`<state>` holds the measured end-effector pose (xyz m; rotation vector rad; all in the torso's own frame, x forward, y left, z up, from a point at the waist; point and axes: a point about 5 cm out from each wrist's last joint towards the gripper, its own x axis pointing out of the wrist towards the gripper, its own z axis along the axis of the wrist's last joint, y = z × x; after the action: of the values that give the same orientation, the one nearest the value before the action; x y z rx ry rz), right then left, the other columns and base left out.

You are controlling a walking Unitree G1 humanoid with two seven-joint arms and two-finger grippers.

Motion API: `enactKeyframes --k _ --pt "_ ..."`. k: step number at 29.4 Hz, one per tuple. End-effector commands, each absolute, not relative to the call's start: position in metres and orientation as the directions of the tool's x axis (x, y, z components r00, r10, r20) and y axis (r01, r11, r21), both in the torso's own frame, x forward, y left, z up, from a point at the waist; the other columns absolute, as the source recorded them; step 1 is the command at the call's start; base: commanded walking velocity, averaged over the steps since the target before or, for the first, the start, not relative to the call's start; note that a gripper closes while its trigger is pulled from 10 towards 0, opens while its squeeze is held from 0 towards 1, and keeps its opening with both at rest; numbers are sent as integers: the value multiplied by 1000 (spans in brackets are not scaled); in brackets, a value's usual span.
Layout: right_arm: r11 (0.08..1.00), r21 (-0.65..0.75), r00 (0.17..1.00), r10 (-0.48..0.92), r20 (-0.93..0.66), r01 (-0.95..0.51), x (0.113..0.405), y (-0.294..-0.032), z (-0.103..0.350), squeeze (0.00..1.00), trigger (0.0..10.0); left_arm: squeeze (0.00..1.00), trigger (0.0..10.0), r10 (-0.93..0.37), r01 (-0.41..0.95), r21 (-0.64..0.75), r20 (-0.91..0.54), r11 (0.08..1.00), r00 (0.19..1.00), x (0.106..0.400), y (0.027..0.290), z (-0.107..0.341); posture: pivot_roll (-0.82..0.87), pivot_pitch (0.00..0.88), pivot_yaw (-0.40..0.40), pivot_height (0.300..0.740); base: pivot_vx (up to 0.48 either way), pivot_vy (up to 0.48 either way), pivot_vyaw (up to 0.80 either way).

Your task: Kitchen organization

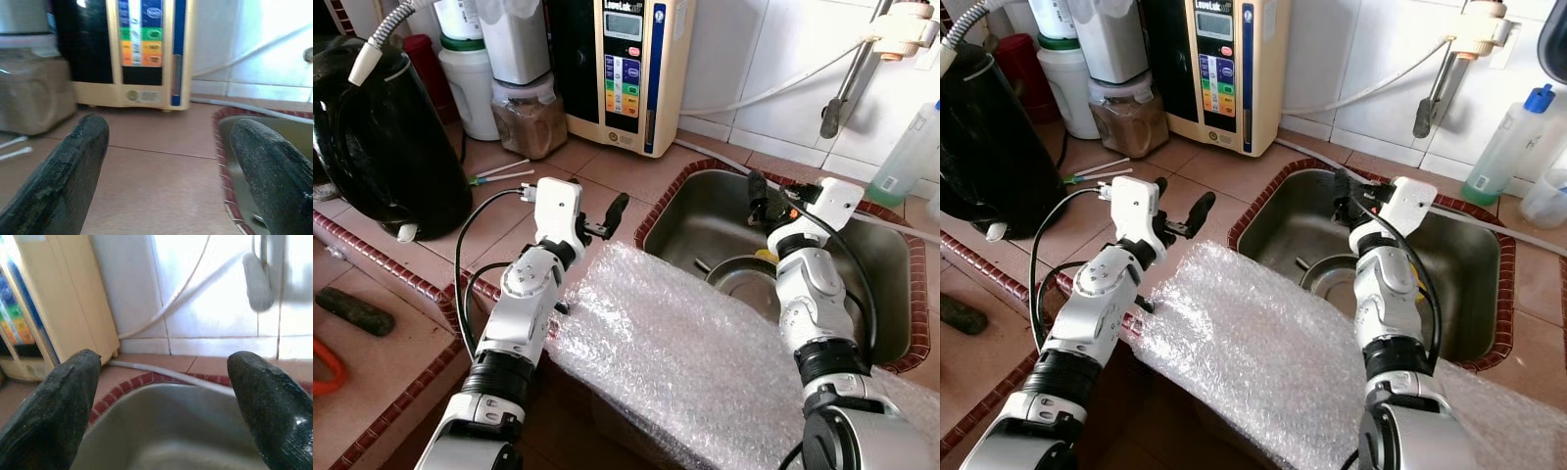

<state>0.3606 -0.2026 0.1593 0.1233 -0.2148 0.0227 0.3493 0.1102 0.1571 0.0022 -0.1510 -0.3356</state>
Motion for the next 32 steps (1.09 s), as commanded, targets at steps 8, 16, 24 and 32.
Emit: enactKeyframes --k 8,16,24,32 --pt "987 -96 978 141 150 -128 333 -223 155 0 10000 0 10000 -263 254 77 138 964 955 345 126 154 11 0 38 740 0 0 0" --pt "986 -135 987 118 112 -102 321 -236 159 0 10000 0 10000 -284 275 100 93 956 954 343 130 148 -18 0 69 740 0 0 0" --pt "977 -195 993 103 59 -90 317 -241 158 0 10000 0 10000 -263 262 28 63 965 963 338 131 145 -31 0 89 740 0 0 0" --pt "989 -144 999 -12 32 16 308 -237 151 0 10000 0 10000 -307 307 8 54 952 950 326 112 135 -16 0 -8 740 0 0 -445"
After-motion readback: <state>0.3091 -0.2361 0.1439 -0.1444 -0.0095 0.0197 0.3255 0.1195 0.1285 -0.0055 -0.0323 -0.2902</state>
